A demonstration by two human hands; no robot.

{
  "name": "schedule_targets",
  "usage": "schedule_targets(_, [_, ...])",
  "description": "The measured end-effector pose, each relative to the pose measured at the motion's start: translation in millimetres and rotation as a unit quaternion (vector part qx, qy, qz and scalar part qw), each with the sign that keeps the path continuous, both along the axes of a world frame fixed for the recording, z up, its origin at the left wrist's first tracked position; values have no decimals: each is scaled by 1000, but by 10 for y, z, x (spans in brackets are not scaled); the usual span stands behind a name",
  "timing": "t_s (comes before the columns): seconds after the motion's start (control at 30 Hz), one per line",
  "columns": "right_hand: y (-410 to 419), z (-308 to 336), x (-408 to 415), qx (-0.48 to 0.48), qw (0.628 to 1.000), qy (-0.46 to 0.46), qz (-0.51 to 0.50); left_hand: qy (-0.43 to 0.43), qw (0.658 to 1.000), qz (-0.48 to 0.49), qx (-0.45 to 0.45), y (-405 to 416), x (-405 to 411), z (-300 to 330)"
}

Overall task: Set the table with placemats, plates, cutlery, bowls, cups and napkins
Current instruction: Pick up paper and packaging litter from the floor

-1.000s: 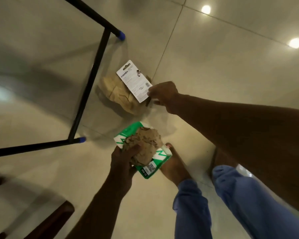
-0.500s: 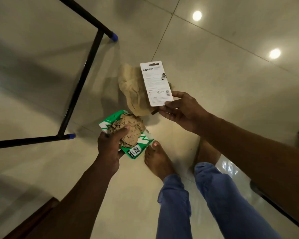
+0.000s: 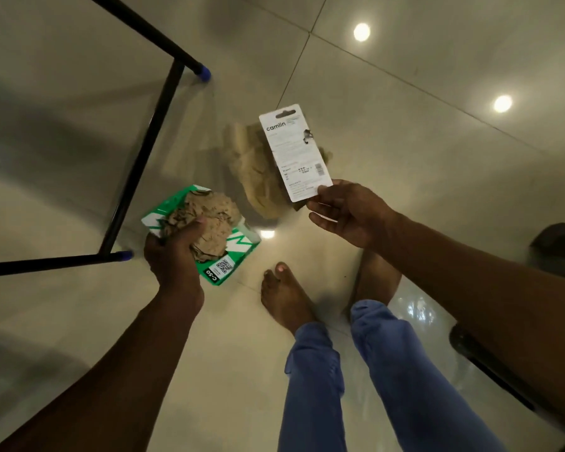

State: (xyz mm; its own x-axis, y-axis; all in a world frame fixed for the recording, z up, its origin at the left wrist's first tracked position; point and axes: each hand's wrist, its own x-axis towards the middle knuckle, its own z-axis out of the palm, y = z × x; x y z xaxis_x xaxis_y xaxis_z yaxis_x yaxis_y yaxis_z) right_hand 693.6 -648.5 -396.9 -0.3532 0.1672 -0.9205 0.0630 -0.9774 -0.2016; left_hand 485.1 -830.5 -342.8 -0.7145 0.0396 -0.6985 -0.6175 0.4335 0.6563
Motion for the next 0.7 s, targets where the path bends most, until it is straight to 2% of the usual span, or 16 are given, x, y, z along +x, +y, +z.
schedule_targets(0.1, [65, 27, 52, 80, 992, -73, 58, 27, 999, 9, -16, -5, 0, 10])
schedule_targets(0.17, [100, 84, 88, 153, 972, -135, 113, -3, 1000, -12, -7, -10, 32, 26])
schedule_targets(0.23, [147, 167, 119, 202, 956, -154, 144, -45, 998, -49, 7, 15, 63, 51])
schedule_targets(0.4, [239, 534, 216, 252, 944, -109, 181, -89, 992, -93, -10, 96, 203, 179])
schedule_targets(0.57, [572, 1055, 111, 328, 914, -98, 217, -103, 990, -95, -7, 334, 167, 406])
schedule_targets(0.7, [696, 1579, 110, 244, 957, -18, 157, -103, 983, -155, -7, 373, 178, 706])
